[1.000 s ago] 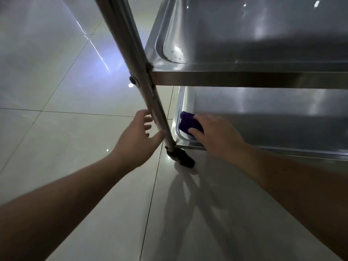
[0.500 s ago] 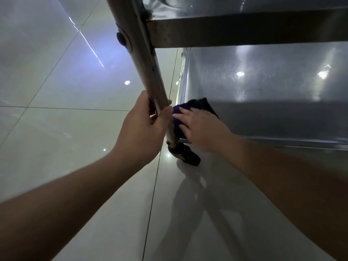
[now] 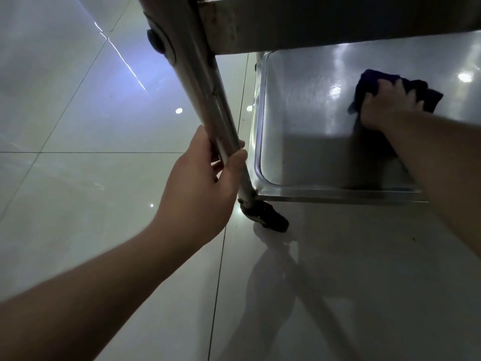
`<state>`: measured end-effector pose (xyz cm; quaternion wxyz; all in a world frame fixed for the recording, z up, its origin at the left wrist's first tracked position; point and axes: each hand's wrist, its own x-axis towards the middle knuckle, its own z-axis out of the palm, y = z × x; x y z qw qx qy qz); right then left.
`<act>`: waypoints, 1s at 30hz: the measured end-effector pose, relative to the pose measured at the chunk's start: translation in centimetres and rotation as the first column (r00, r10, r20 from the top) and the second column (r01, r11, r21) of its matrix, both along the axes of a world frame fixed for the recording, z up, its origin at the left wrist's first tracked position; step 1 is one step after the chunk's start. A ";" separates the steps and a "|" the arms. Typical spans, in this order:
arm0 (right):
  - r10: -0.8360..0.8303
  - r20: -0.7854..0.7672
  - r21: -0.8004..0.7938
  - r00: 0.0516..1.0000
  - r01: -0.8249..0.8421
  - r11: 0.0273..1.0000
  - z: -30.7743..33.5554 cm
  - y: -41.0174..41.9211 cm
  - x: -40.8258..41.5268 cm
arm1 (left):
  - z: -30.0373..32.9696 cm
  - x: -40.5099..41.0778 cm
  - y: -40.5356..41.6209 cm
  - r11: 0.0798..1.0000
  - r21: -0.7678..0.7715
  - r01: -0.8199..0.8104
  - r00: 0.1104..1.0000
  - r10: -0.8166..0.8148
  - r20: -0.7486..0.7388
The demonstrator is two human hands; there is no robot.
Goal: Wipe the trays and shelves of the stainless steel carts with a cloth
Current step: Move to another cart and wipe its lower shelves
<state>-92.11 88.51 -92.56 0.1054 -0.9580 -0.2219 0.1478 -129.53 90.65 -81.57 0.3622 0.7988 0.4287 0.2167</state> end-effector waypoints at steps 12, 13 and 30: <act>0.663 -0.119 0.169 0.739 -0.643 0.747 0.8 7.4 -17.5 | 0.2 0.0 0.2 0.998 0.063 0.016 0.999 -0.014 -0.029; 0.706 -0.109 0.196 0.700 -0.681 0.706 0.8 5.7 -18.8 | 0.2 0.0 0.2 0.998 0.067 0.017 1.000 -0.015 -0.024; -0.064 -0.031 0.015 0.997 0.064 0.998 0.1 -15.3 -2.2 | 0.5 -0.1 -0.1 0.998 0.059 0.004 0.998 0.000 -0.062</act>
